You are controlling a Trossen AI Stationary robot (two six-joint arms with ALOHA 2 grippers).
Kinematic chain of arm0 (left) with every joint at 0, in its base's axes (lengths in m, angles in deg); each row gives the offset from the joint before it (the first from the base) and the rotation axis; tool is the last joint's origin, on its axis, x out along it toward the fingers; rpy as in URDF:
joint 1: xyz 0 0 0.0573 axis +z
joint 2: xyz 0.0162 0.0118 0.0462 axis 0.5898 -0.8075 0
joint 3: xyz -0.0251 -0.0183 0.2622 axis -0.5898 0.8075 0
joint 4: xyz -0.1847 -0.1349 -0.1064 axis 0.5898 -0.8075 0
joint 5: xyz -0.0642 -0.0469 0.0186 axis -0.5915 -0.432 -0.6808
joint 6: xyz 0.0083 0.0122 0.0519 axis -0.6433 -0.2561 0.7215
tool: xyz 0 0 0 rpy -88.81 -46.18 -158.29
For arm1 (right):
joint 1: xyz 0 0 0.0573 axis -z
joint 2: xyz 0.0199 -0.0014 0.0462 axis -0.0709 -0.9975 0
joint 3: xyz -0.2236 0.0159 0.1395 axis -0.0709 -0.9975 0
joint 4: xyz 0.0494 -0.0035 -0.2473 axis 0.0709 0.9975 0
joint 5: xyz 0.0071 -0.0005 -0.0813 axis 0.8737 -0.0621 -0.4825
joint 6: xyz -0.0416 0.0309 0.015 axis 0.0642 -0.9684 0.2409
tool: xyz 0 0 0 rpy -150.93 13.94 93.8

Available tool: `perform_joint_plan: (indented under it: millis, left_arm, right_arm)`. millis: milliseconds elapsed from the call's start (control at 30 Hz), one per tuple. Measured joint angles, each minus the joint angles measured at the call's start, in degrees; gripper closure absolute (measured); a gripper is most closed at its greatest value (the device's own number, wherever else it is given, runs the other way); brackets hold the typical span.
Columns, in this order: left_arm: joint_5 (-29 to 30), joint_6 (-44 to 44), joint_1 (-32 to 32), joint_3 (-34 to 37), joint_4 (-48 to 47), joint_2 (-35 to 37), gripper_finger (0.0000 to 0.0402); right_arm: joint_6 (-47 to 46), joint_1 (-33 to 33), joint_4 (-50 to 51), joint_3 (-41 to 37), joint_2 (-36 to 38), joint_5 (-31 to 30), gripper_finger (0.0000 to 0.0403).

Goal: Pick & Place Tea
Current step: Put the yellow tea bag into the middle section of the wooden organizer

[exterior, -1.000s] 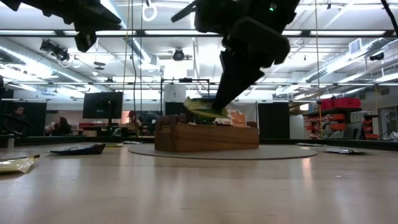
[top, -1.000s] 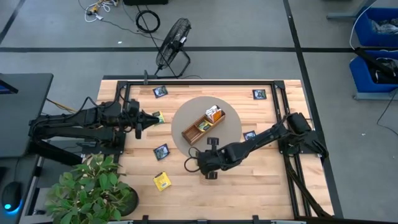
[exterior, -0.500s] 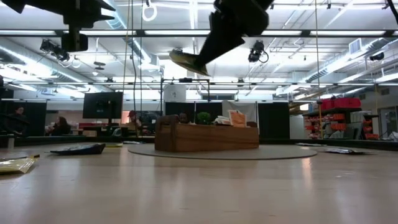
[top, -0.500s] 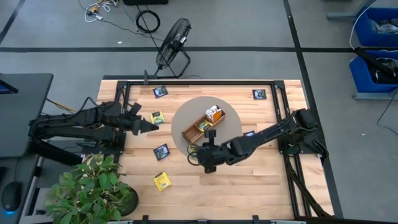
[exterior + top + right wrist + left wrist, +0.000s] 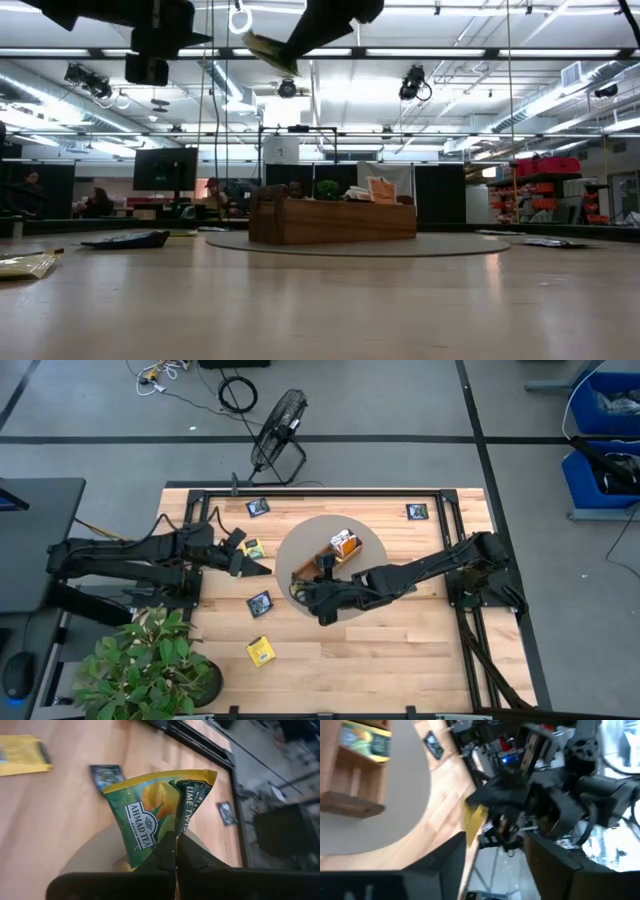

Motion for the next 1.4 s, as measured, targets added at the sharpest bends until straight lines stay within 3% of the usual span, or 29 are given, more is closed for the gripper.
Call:
perform_joint_plan:
  millis: [200, 433, 733, 1000, 1167, 1400]
  left_arm:
    - [-0.26, -0.14, 0.00, -0.02, 3.19, -3.14, 0.0153]
    - [-2.26, -1.24, -0.07, -0.02, 3.85, -8.21, 0.0159]
    - [-4.62, -2.88, -0.07, -0.02, 12.36, -14.45, 0.0161]
    - [-6.16, -2.54, -0.07, -0.02, 12.32, -17.11, 0.0164]
    - [-7.36, -1.91, 0.00, -0.02, 12.34, -17.11, 0.0208]
    - [-8.30, 0.36, -0.02, -0.05, 12.48, -17.09, 0.0340]
  right_arm:
    - [0.81, 0.09, 0.80, 0.49, -0.02, 2.48, 0.0403]
    - [3.54, 0.40, -0.39, 0.49, -0.02, 2.16, 0.0403]
    - [4.02, 1.37, -0.69, 0.49, -0.02, 3.45, 0.0403]
    - [4.61, 1.38, -1.08, 0.49, -0.02, 5.05, 0.0403]
    - [4.62, 1.31, -1.07, 0.49, -0.04, 5.03, 0.0403]
    - [5.07, 1.33, -0.96, 0.45, -0.05, 4.71, 0.0403]
